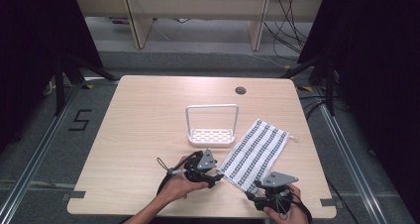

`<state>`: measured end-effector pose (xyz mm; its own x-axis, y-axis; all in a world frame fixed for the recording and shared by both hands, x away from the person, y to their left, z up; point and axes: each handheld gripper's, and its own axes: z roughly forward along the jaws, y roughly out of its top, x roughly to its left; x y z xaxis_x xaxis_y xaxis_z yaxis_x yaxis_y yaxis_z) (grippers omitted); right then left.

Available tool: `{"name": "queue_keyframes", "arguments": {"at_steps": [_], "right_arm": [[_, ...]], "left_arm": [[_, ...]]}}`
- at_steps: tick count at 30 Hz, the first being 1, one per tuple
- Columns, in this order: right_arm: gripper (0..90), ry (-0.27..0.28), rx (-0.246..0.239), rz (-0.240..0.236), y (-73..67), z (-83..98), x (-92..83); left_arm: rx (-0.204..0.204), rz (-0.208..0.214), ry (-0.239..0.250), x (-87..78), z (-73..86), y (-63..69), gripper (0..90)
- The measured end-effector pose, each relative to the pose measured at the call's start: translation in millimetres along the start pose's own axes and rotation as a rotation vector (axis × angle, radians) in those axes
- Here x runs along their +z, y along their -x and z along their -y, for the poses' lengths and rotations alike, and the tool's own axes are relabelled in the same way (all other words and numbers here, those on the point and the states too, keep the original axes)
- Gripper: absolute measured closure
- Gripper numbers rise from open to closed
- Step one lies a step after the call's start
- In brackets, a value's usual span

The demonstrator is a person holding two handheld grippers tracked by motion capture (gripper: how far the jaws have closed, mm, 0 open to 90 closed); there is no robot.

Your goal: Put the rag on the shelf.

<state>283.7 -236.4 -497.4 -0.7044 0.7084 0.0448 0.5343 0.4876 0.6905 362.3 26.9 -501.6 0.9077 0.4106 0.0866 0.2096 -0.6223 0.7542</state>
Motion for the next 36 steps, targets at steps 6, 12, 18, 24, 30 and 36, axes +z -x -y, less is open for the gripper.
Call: {"name": "queue_keyframes", "arguments": {"at_steps": [6, 12, 18, 24, 30, 36], "right_arm": [[49.0, -0.010, 0.004, 0.004, 0.5, -0.1, 1.7], [49.2, -0.033, 0.014, 0.009, 0.0, -1.1, 4.6], [49.5, -0.043, 0.001, 0.016, 2.1, -0.9, 7.4], [51.1, -0.051, 0.007, 0.013, 2.8, -0.6, 8.3], [58.4, -0.050, -0.037, 0.025, 5.0, -0.4, 9.5], [70.7, -0.061, -0.045, 0.053, 6.9, -1.0, 8.4]], "left_arm": [[-0.005, 0.024, 0.005, 8.4, -4.3, -1.1, 47.9], [-0.008, 0.036, -0.010, 12.7, -6.0, -4.9, 47.8], [0.009, 0.051, -0.051, 18.1, -5.8, -3.8, 48.8], [0.049, 0.068, -0.086, 17.6, -4.9, -5.7, 54.7], [0.073, 0.073, -0.091, 16.4, -5.2, -4.1, 65.7], [0.087, 0.079, -0.081, 16.8, -4.4, -3.9, 79.5]]}}
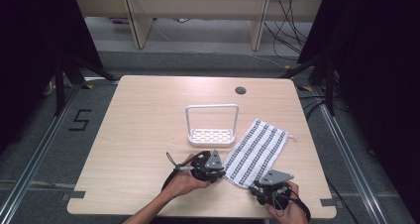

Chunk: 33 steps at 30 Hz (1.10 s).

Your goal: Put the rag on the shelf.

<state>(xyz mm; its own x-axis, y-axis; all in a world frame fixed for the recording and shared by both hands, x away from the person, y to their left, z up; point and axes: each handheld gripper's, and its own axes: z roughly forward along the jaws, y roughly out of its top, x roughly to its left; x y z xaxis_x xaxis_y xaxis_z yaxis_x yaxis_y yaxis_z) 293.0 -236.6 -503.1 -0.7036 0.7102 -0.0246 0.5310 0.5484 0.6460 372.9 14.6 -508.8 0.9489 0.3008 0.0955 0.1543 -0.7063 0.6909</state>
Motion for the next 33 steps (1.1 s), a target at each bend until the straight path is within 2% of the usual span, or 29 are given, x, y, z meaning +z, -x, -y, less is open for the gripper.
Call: {"name": "queue_keyframes", "arguments": {"at_steps": [1, 2, 3, 5, 6, 7, 8, 11, 13, 15, 17, 18, 21, 22, 24, 25, 27, 31, 32, 33], "right_arm": [[72.6, -0.003, 0.001, -0.001, 0.0, -0.1, -0.2], [74.7, 0.007, -0.025, 0.003, 2.0, -0.2, 0.6], [76.6, 0.009, -0.030, 0.005, 2.8, -0.2, 1.0], [80.6, 0.017, -0.032, 0.003, 3.9, -0.1, 1.8], [82.0, 0.003, -0.015, 0.018, 3.1, 0.4, -0.1], [82.9, 0.002, -0.018, 0.017, 3.6, 0.7, -1.0], [83.8, 0.007, -0.012, 0.015, 3.6, 0.8, -2.2], [84.9, 0.045, -0.010, 0.024, 3.8, -0.1, -7.6], [85.1, 0.074, -0.039, 0.030, 5.0, -1.7, -11.3], [85.1, 0.090, -0.032, 0.042, 4.1, -2.8, -16.0], [85.2, 0.105, -0.026, 0.035, 4.0, -4.3, -18.7], [85.2, 0.107, -0.020, 0.020, 5.4, -4.8, -19.6], [85.2, 0.116, 0.034, -0.002, 7.8, -6.0, -21.0], [85.1, 0.126, 0.024, 0.004, 9.3, -6.8, -21.8], [85.1, 0.135, 0.039, -0.005, 10.6, -8.6, -23.8], [85.1, 0.150, 0.025, -0.012, 12.4, -9.5, -24.3], [85.1, 0.156, 0.063, -0.023, 12.6, -11.5, -28.2], [85.2, 0.190, 0.046, -0.003, 17.0, -16.7, -36.8], [85.2, 0.200, 0.069, -0.001, 15.3, -18.6, -40.8], [85.3, 0.214, 0.048, 0.004, 17.1, -21.4, -45.2]], "left_arm": [[0.003, 0.001, -0.004, -0.2, -0.2, -0.2, 81.2], [0.002, -0.005, -0.004, 0.0, -0.3, 0.1, 82.0], [0.001, -0.006, -0.004, 0.0, -0.7, 0.1, 83.1], [0.002, -0.016, 0.008, 0.4, -1.7, 1.4, 85.1], [-0.031, -0.027, 0.038, 1.6, -2.0, 4.4, 85.8], [-0.021, -0.030, 0.036, -0.1, -2.7, 4.1, 86.1], [-0.026, -0.026, 0.047, -1.2, -3.3, 4.6, 86.4], [-0.039, -0.038, 0.065, -6.9, -6.9, 4.0, 86.6], [-0.055, -0.032, 0.085, -9.1, -8.9, 4.4, 86.7], [-0.048, -0.036, 0.089, -13.7, -11.3, 4.3, 86.7], [-0.055, -0.033, 0.102, -17.2, -13.1, 3.8, 86.8], [-0.078, -0.028, 0.117, -18.0, -13.6, 4.0, 86.8], [-0.093, -0.028, 0.120, -20.6, -15.1, 2.6, 86.9], [-0.107, -0.024, 0.128, -21.3, -15.8, 2.6, 86.9], [-0.118, -0.023, 0.134, -24.5, -17.1, 1.7, 86.9], [-0.124, -0.019, 0.140, -26.3, -18.2, 1.3, 86.9], [-0.136, -0.006, 0.152, -30.8, -21.2, 1.2, 86.9], [-0.171, 0.003, 0.198, -42.3, -29.9, 3.1, 86.9], [-0.168, 0.007, 0.201, -47.2, -33.1, 3.3, 86.9], [-0.171, 0.009, 0.224, -51.2, -37.0, 5.1, 86.9]]}}
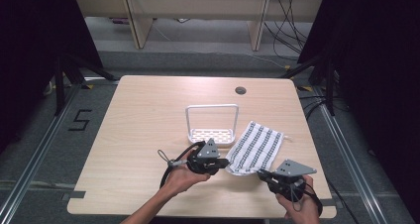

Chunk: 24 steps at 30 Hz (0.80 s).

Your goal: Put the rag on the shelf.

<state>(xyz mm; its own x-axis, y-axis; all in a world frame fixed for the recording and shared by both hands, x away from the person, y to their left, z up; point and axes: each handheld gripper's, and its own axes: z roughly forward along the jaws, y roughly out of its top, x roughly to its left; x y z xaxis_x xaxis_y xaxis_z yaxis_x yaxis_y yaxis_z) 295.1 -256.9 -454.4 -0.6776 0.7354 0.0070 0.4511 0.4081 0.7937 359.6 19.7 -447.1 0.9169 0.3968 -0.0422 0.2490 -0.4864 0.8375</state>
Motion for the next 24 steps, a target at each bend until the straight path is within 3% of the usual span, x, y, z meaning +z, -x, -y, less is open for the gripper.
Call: {"name": "queue_keyframes", "arguments": {"at_steps": [2, 5, 7, 9, 13, 14, 16, 18, 19, 20, 24], "right_arm": [[85.3, 0.035, -0.016, -0.001, 0.4, -10.3, -9.5], [85.4, 0.083, -0.045, 0.014, 0.9, -26.6, -20.7], [85.4, 0.098, -0.020, 0.008, -1.2, -35.5, -26.2], [85.4, 0.131, -0.049, -0.005, 1.8, -46.2, -30.5], [85.5, 0.170, -0.063, -0.008, 2.7, -68.6, -43.6], [85.6, 0.193, -0.088, 0.007, 3.3, -74.2, -46.8], [85.6, 0.209, -0.069, -0.006, 0.5, -82.8, -52.9], [85.6, 0.242, -0.088, -0.020, 0.8, -92.0, -58.7], [85.7, 0.242, -0.071, -0.033, -2.1, -96.3, -62.3], [85.7, 0.255, -0.098, -0.027, -1.0, -99.5, -63.7], [85.7, 0.266, -0.099, -0.059, -6.3, -112.3, -69.8]], "left_arm": [[0.007, 0.014, 0.019, -8.2, -10.4, 2.3, 86.9], [0.000, 0.002, 0.043, -18.7, -21.9, 3.4, 86.6], [-0.007, -0.002, 0.056, -28.1, -29.7, 0.6, 86.6], [-0.025, -0.005, 0.073, -39.1, -38.4, -3.2, 86.8], [-0.014, -0.007, 0.102, -57.6, -56.4, -5.5, 86.8], [-0.015, -0.003, 0.111, -60.8, -59.9, -5.1, 86.9], [-0.016, 0.004, 0.123, -71.8, -70.1, -4.4, 86.8], [-0.042, 0.017, 0.142, -81.0, -78.0, -2.8, 86.8], [-0.040, 0.015, 0.139, -84.8, -80.8, -2.3, 86.8], [-0.036, 0.009, 0.137, -90.3, -84.7, -1.8, 86.7], [-0.040, -0.017, 0.125, -105.5, -92.9, -1.5, 86.7]]}}
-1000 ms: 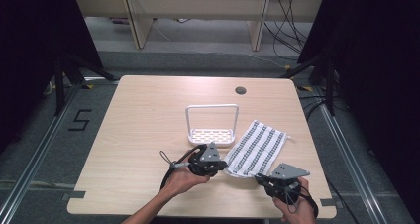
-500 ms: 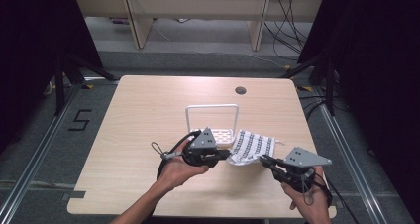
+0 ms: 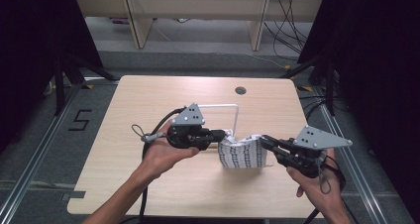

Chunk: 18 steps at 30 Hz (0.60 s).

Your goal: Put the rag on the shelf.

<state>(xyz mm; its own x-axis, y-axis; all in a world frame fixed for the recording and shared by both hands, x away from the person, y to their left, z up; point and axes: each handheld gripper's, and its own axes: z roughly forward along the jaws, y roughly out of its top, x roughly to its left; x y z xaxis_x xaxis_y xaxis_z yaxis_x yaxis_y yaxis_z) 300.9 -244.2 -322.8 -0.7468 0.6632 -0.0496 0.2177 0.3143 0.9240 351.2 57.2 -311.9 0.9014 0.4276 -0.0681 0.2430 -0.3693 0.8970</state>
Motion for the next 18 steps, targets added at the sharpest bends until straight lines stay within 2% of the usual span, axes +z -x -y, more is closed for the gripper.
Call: {"name": "queue_keyframes", "arguments": {"at_steps": [5, 6, 9, 10, 11, 14, 16, 18], "right_arm": [[85.7, 0.016, -0.010, -0.029, -3.4, -18.2, 3.1], [85.7, 0.014, 0.005, -0.035, -4.8, -21.0, 3.2], [85.7, 0.034, -0.014, -0.056, -6.8, -32.7, 5.3], [85.7, 0.043, -0.029, -0.049, -7.4, -37.2, 5.7], [85.7, 0.050, -0.019, -0.061, -8.8, -40.4, 6.6], [85.7, 0.067, -0.037, -0.061, -9.0, -48.2, 8.9], [85.7, 0.069, -0.017, -0.069, -10.7, -52.3, 12.4], [85.7, 0.074, -0.039, -0.068, -8.7, -55.2, 16.0]], "left_arm": [[-0.019, -0.005, -0.002, -21.2, -9.9, 1.0, 86.7], [-0.020, -0.003, 0.003, -25.9, -12.1, 1.3, 86.7], [0.001, -0.036, 0.018, -40.6, -20.1, 2.0, 86.7], [-0.001, -0.040, 0.026, -44.6, -22.4, 1.3, 86.7], [-0.001, -0.043, 0.030, -47.4, -24.1, 0.8, 86.7], [-0.001, -0.059, 0.034, -54.2, -28.5, -2.4, 86.7], [-0.007, -0.069, 0.038, -56.1, -29.8, -5.5, 86.7], [-0.015, -0.079, 0.047, -57.8, -30.2, -10.0, 86.7]]}}
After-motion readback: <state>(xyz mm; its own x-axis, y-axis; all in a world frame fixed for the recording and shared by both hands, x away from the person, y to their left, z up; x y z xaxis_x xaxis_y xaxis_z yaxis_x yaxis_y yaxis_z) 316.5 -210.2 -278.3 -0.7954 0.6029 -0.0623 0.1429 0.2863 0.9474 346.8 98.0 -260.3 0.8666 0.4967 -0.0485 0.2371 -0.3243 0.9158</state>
